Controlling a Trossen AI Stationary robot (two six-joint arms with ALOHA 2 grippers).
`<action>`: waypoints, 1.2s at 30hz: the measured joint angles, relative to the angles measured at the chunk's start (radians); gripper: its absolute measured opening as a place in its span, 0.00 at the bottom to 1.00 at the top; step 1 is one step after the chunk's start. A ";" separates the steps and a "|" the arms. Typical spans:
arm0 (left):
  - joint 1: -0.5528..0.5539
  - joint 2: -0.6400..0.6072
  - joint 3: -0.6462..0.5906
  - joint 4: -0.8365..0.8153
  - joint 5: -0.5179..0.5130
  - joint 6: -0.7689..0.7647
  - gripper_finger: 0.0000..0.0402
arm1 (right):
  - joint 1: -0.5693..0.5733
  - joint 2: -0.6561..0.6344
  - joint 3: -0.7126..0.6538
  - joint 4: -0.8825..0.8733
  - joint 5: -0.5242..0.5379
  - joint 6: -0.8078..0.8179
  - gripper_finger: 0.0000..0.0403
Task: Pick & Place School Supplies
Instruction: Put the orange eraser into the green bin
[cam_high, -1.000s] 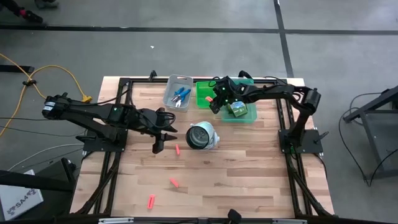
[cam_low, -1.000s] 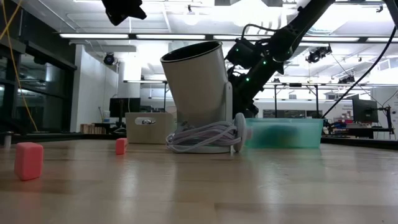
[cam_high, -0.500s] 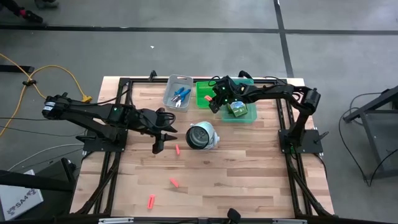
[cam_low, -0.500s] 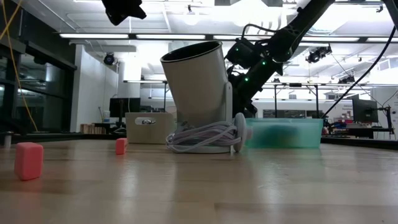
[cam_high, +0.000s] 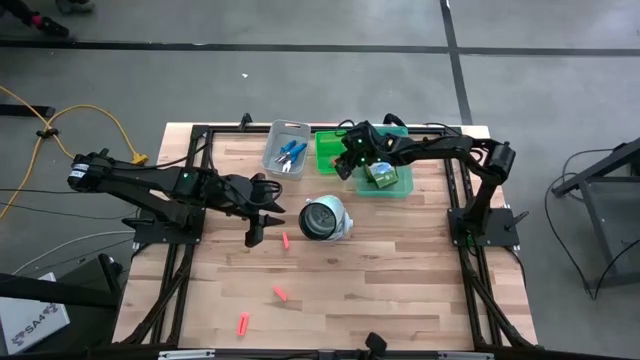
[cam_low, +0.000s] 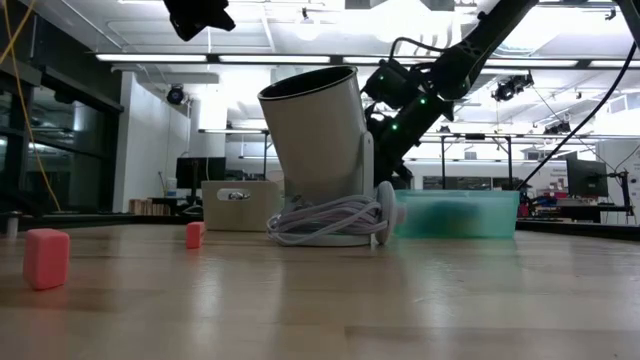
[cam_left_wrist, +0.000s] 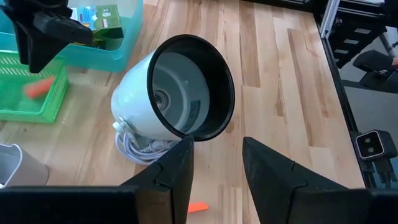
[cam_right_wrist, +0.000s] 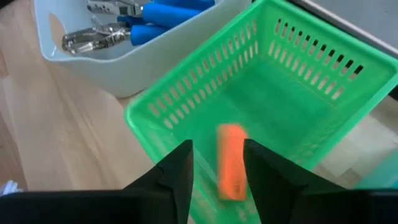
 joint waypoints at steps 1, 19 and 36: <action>0.000 0.000 0.000 0.000 0.000 0.000 0.33 | 0.000 0.000 0.000 0.007 0.000 0.000 0.33; 0.000 0.000 0.000 0.000 0.001 0.015 0.33 | -0.008 -0.088 0.000 0.129 -0.001 -0.049 0.36; -0.183 0.005 0.000 -0.115 -0.001 0.146 0.33 | 0.218 -0.448 0.000 -0.119 -0.080 -0.055 0.36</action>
